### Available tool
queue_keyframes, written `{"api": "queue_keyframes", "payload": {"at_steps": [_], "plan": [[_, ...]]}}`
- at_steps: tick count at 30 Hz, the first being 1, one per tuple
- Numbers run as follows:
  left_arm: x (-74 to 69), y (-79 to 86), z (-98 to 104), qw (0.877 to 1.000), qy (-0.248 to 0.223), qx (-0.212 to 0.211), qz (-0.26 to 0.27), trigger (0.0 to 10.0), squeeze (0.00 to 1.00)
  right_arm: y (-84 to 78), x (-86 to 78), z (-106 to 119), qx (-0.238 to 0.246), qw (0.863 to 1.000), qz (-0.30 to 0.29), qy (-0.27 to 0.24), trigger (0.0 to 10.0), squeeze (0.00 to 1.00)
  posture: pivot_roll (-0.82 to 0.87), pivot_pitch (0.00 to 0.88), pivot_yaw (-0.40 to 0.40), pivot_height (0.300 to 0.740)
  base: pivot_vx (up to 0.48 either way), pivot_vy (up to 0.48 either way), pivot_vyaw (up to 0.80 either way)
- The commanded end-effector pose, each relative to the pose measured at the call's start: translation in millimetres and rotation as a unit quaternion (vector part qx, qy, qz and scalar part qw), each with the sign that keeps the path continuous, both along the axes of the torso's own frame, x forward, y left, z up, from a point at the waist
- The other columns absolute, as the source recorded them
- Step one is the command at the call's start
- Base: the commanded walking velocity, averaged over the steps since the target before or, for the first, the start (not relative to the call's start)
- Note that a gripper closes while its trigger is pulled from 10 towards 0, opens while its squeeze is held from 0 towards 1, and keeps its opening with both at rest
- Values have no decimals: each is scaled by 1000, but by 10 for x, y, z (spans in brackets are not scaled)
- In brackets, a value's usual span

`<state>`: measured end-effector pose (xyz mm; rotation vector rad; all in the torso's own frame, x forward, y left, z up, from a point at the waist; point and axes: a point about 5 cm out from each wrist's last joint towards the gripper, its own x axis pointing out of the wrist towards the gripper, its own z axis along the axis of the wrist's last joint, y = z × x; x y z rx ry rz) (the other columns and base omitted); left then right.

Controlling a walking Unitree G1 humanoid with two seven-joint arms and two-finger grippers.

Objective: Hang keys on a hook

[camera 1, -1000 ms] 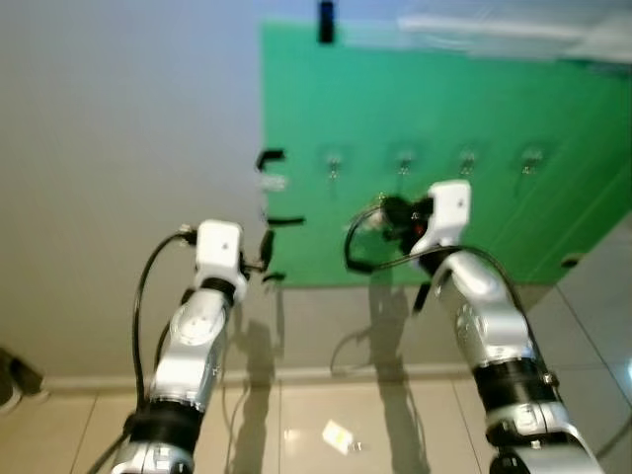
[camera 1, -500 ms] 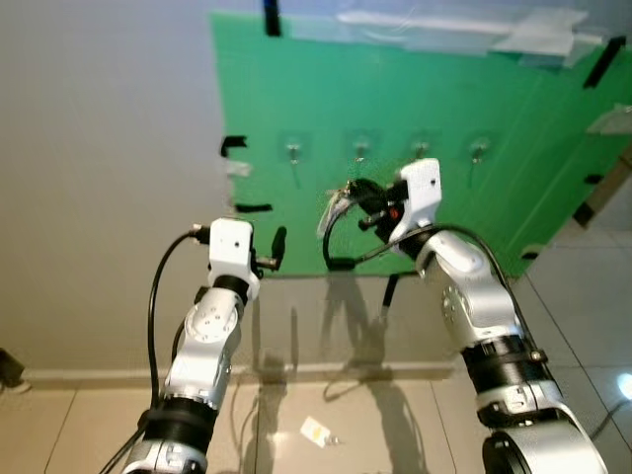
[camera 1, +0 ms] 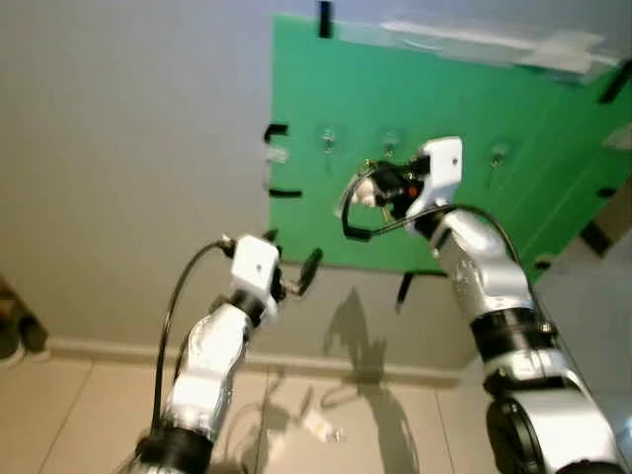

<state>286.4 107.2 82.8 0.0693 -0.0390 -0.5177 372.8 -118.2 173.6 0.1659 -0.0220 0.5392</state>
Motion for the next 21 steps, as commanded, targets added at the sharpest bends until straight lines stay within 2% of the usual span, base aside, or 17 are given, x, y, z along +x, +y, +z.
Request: {"api": "queue_keyframes", "payload": {"at_steps": [1,2,6,9,13,17,21], "plan": [[11,-142,90,998,-23,10,-61,10000,0,-109,57,52,29,999,-19,0,10000,0,46,0,-73,740,0,0,0],[10,-214,122,996,-30,4,-83,10000,0,-128,84,47,39,999,-22,7,10000,0,47,0,-75,740,0,0,0],[22,-274,172,995,-39,-3,-96,10000,0,-120,111,45,45,999,-22,12,10000,0,49,0,-75,740,0,0,0],[26,-318,237,993,-62,-6,-104,10000,0,-53,130,78,43,999,-17,6,10000,0,49,0,-75,740,0,0,0],[25,-282,222,994,-67,2,-89,10000,0,-17,134,90,29,999,-19,-7,10000,0,48,0,-73,740,0,0,0],[47,-202,186,998,-48,-22,-44,10000,0,-66,175,98,9,998,-50,-26,10000,0,48,0,-67,740,0,0,0],[55,-194,203,998,-48,-34,-28,10000,0,-50,176,124,3,998,-50,-37,10000,0,51,0,-66,740,0,0,0]]}}
